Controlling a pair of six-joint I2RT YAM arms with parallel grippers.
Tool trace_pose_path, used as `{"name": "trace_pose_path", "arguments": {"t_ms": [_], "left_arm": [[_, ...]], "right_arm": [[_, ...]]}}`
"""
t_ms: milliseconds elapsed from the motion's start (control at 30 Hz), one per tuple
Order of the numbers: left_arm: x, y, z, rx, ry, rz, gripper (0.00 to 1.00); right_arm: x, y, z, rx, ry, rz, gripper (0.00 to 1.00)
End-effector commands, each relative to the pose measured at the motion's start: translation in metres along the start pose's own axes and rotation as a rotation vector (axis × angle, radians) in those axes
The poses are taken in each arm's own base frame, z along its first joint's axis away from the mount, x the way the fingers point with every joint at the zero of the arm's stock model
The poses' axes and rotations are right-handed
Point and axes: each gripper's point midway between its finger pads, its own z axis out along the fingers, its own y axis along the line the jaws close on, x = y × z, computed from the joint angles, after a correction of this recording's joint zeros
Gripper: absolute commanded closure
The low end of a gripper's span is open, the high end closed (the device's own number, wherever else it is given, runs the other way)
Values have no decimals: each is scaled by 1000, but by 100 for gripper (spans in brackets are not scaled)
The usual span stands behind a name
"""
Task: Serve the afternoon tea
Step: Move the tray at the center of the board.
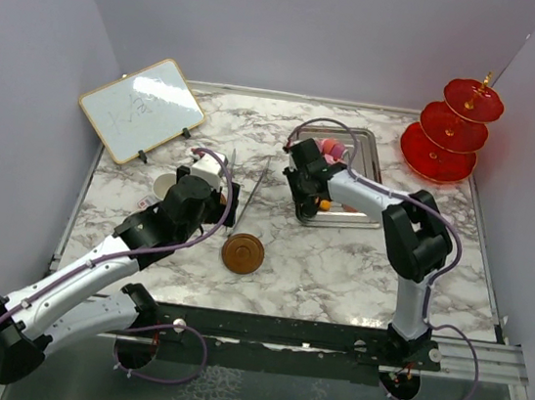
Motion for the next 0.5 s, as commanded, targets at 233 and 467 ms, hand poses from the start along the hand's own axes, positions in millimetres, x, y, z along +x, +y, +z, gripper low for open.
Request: {"name": "trace_pose_path", "arguments": {"t_ms": [233,467], "left_arm": [[-3,17,-9,-72,-29,8,14],[-5,23,-13,-94,-43,6,14]], "right_arm": [[55,61,0,-44,123,-53,84],[54,85,-15,-72,103,-85,84]]}}
